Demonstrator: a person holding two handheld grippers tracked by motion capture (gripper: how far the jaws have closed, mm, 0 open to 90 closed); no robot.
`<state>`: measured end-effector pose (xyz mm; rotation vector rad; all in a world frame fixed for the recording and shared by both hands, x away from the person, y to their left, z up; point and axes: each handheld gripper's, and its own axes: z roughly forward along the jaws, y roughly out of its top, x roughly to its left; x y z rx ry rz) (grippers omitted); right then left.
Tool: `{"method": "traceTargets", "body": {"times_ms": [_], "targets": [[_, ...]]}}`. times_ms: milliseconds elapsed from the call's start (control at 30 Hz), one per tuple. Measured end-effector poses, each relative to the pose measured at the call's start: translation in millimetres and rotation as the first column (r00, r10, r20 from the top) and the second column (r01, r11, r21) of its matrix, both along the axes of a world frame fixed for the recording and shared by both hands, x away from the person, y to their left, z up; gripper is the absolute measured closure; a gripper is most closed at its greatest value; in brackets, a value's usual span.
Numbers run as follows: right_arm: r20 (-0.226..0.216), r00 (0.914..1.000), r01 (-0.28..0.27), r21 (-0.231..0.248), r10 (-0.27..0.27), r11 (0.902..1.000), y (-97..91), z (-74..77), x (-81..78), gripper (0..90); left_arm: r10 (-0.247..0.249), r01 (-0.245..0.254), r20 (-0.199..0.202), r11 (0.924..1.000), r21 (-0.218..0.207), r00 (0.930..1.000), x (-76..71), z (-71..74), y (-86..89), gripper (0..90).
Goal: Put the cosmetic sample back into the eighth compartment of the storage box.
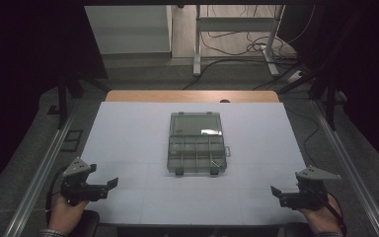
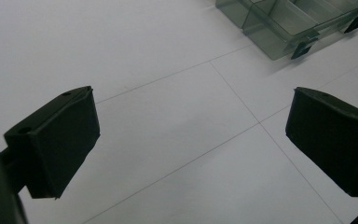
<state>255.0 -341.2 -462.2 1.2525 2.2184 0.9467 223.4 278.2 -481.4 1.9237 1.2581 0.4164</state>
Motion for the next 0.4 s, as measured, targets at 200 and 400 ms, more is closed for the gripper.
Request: {"method": "traceTargets", "body": {"times_ms": [200,400], "targets": [[-0.003,0.9998,0.020,-0.003,-0.020,0.9998,-5.3,-0.4,-1.1,0.0,0.000,0.000,0.000,1.0000,0.001,1.0000,0.0,-0.1,0.0,3.3],[-0.013,0.9997,0.019,-0.007,-0.019,0.9998,-5.6,-1.5,0.1,0.0,-0.001,0.001,-0.002,1.0000,0.004,1.0000,0.8,0.2,-0.9,3.3]]}}
